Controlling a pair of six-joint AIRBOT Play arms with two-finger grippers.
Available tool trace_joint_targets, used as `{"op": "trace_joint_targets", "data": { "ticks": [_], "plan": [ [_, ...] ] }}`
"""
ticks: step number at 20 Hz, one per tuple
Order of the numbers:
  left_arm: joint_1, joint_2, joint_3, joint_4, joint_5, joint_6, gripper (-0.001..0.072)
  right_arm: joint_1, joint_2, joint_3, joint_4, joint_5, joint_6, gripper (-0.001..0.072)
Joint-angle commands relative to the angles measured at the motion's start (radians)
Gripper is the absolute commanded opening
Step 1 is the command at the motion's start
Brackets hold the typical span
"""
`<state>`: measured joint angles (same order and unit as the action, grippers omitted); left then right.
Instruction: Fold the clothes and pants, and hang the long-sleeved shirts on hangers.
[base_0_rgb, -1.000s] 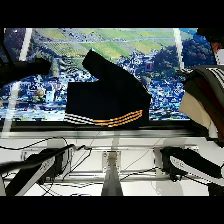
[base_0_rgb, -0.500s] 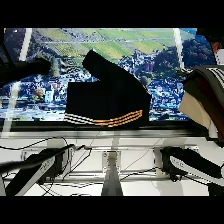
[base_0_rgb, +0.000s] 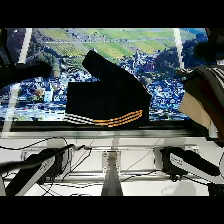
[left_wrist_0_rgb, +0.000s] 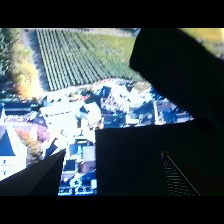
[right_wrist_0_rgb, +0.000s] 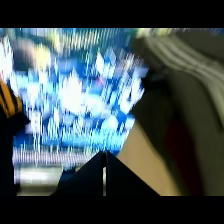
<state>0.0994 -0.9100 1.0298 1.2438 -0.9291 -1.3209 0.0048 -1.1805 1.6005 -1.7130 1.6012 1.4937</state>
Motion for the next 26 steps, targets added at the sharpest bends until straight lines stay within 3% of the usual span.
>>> {"op": "trace_joint_targets", "data": {
  "ticks": [1, 3, 4, 5, 6, 9, 11, 14, 15, 18, 20, 22, 23, 26],
  "plan": [
    [0.002, 0.001, 0.0, 0.137, -0.056, -0.041, 0.0689, -0.208, 0.002, -0.376, 0.412, 0.04, -0.19, 0.0026],
    [0.002, 0.0, -0.001, 0.183, -0.077, -0.064, 0.0689, -0.277, 0.002, -0.623, 0.609, 0.011, -0.285, 0.003],
    [0.002, 0.0, -0.002, 0.192, -0.092, -0.064, 0.0689, -0.286, 0.002, -0.74, 0.654, -0.039, -0.283, 0.014],
    [0.002, 0.0, -0.004, 0.2, -0.104, -0.063, 0.0689, -0.284, 0.002, -0.843, 0.674, -0.105, -0.284, 0.0481],
    [0.002, 0.0, -0.011, 0.22, -0.109, -0.057, 0.0688, -0.276, 0.001, -0.93, 0.686, -0.172, -0.284, 0.0628],
    [0.005, -0.002, -0.059, 0.348, -0.128, -0.04, 0.0688, -0.258, 0.0, -1.128, 0.784, -0.371, -0.285, 0.0626],
    [0.037, -0.017, -0.098, 0.355, -0.193, -0.04, 0.0686, -0.259, -0.003, -1.196, 0.861, -0.444, -0.289, 0.0608],
    [0.119, -0.061, -0.155, 0.332, -0.308, -0.036, 0.0686, -0.258, -0.028, -1.212, 0.927, -0.46, -0.363, 0.0592],
    [0.149, -0.079, -0.182, 0.298, -0.353, -0.002, 0.0686, -0.258, -0.035, -1.212, 0.962, -0.46, -0.388, 0.0558],
    [0.218, -0.124, -0.296, 0.174, -0.449, 0.083, 0.0622, -0.258, -0.044, -1.212, 1.034, -0.447, -0.416, 0.055],
    [0.252, -0.132, -0.396, 0.08, -0.439, 0.134, 0.0622, -0.258, -0.044, -1.212, 1.035, -0.426, -0.419, 0.0355],
    [0.27, -0.132, -0.489, -0.03, -0.394, 0.198, 0.0622, -0.258, -0.043, -1.212, 1.064, -0.425, -0.5, 0.0121],
    [0.271, -0.132, -0.53, -0.078, -0.36, 0.217, 0.0622, -0.258, -0.042, -1.212, 1.093, -0.425, -0.535, 0.0046],
    [0.271, -0.132, -0.624, -0.191, -0.258, 0.247, 0.0621, -0.258, -0.042, -1.21, 1.149, -0.425, -0.605, 0.0028]
  ]
}}
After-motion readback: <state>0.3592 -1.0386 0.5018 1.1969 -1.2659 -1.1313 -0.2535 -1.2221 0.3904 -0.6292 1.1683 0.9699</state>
